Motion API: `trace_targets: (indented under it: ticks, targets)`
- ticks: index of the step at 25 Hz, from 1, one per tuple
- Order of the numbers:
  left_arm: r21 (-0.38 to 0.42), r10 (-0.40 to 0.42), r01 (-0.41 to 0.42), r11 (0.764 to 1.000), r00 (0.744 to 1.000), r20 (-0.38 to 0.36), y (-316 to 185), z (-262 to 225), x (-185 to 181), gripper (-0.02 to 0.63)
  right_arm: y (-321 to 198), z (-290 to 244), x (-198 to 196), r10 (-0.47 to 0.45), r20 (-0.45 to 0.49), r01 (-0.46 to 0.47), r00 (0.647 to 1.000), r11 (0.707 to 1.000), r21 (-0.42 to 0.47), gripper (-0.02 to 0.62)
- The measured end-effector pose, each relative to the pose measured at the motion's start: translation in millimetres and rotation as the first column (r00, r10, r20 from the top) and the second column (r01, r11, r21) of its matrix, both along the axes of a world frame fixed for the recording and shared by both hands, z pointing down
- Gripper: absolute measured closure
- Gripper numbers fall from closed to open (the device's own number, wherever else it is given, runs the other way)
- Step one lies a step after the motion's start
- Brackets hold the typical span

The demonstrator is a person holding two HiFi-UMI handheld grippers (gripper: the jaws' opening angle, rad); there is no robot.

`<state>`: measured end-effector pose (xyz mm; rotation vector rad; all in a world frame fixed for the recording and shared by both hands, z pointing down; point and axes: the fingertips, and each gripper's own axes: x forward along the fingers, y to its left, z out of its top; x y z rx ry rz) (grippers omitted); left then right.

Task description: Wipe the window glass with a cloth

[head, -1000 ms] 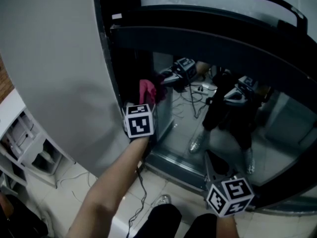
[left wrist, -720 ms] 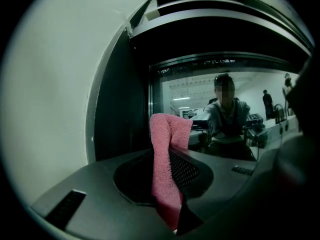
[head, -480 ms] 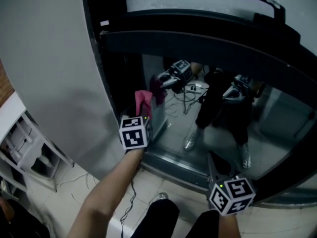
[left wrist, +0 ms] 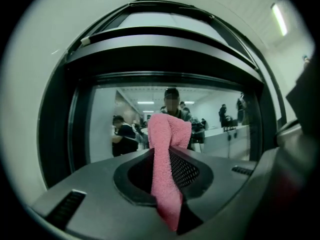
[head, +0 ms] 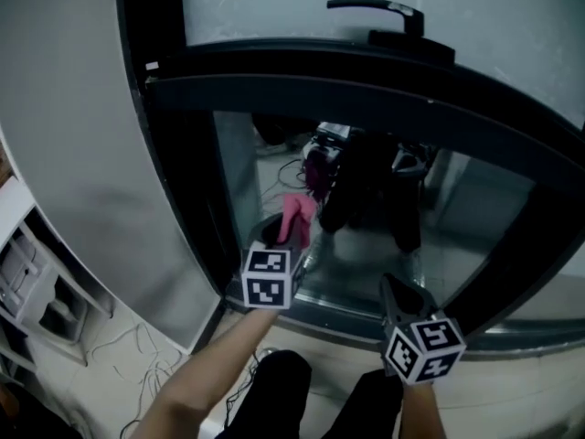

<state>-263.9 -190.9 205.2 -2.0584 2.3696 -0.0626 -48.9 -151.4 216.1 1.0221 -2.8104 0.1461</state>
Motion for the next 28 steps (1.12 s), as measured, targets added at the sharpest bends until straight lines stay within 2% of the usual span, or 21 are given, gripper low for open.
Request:
trace_targets:
  ticks: [3, 6, 9, 14, 22, 25, 28]
  targets:
    - [0.003, 0.096, -0.096, 0.995, 0.995, -0.004, -6, -5, 55, 0.546, 0, -4, 33, 0.05, 0.002, -0.05, 0.999, 0.999, 0.005, 0.589]
    - [0.0, 0.2, -0.2, 0.98, 0.98, -0.016, -14, -4, 116, 0.545, 1, -6, 69, 0.102, 0.004, -0.102, 0.995, 0.995, 0.009, 0.589]
    - [-0.002, 0.305, -0.305, 0.952, 0.952, -0.029, -23, -2, 181, 0.545, 3, -8, 111, 0.166, 0.007, -0.166, 0.986, 0.986, 0.013, 0.588]
    - [-0.007, 0.45, -0.451, 0.893, 0.893, -0.024, -39, -1, 286, 0.545, 4, -9, 183, 0.266, 0.009, -0.266, 0.964, 0.964, 0.014, 0.589]
    - [-0.033, 0.589, -0.589, 0.807, 0.808, -0.024, -70, 7, 417, 0.545, 4, -8, 278, 0.392, 0.026, -0.393, 0.919, 0.92, 0.01, 0.589]
    - [-0.045, 0.615, -0.616, 0.787, 0.788, -0.031, -78, 17, 453, 0.545, 8, 0, 306, 0.422, 0.008, -0.422, 0.907, 0.907, 0.001, 0.589]
    - [-0.053, 0.626, -0.627, 0.777, 0.779, -0.04, -91, 24, 482, 0.545, 6, 3, 331, 0.447, -0.009, -0.447, 0.895, 0.895, -0.001, 0.589]
